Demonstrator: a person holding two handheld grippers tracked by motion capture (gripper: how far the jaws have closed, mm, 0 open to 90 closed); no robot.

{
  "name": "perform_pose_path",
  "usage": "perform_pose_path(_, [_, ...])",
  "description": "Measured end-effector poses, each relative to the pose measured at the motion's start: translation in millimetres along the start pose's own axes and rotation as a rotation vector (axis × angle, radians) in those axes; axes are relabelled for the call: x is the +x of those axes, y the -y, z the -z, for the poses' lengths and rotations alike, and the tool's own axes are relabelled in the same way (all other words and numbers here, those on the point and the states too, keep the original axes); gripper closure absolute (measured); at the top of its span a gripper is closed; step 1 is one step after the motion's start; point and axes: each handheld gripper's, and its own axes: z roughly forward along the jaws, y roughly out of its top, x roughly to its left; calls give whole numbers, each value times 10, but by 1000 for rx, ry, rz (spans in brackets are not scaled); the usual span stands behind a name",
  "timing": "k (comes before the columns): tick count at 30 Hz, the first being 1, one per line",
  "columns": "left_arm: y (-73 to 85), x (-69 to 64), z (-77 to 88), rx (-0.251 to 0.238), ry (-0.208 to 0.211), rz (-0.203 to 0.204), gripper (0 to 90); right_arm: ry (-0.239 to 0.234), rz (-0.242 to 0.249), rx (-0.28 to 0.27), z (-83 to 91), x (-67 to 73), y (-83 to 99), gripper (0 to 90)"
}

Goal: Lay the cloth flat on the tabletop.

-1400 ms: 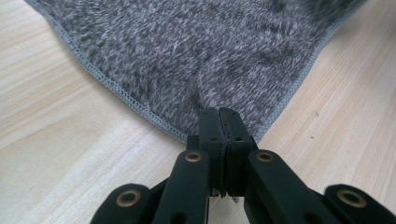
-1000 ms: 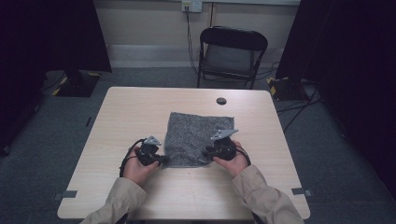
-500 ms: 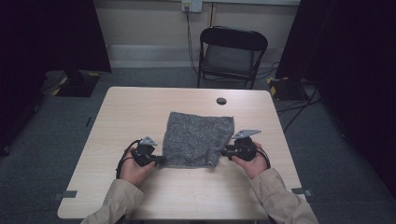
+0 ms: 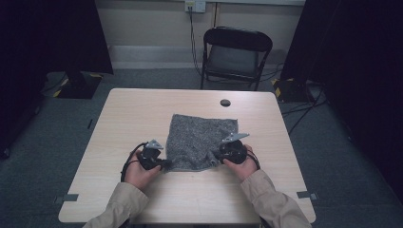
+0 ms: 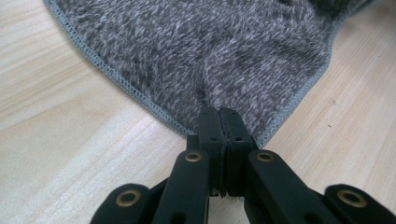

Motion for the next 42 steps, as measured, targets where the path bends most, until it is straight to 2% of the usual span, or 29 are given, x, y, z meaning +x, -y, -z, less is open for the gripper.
perform_pose_path(3, [-8,-10,-16,-8,-6,-2,891,-1,46,13,-41,16,-56,815])
perform_pose_path(6, [-10,-1,-10,-8,-4,2,891,-16,43,8,-1,0,-72,857])
perform_pose_path(8, [-10,23,10,-5,-6,-3,891,-18,38,1,88,-34,-61,862])
perform_pose_path(14, [2,73,56,-19,-14,27,891,-5,19,13,505,-198,49,858])
perform_pose_path(18, [-24,18,46,-31,-5,22,891,5,14,33,738,-259,145,854])
perform_pose_path(22, [-42,-38,1,-2,6,0,891,7,-5,24,870,-263,194,825])
perform_pose_path(26, [-45,-42,-16,8,0,-2,892,11,3,40,817,-253,174,814])
perform_pose_path(29, [-43,-18,-8,19,2,-3,891,9,7,48,672,-234,136,781])
perform_pose_path(31, [-40,-8,-23,9,3,-1,891,6,16,62,538,-209,106,774])
perform_pose_path(33, [-49,1,-25,17,12,-4,891,-9,22,68,392,-182,77,719])
perform_pose_path(34, [-49,4,-31,10,8,-4,891,-6,25,68,327,-165,64,652])
perform_pose_path(36, [-45,8,-37,0,8,1,891,0,25,65,238,-131,53,621])
perform_pose_path(39, [-42,32,-31,-7,1,1,891,-1,31,59,243,-99,60,588])
perform_pose_path(42, [-40,44,-31,-10,3,8,890,-6,18,51,363,-117,91,575])
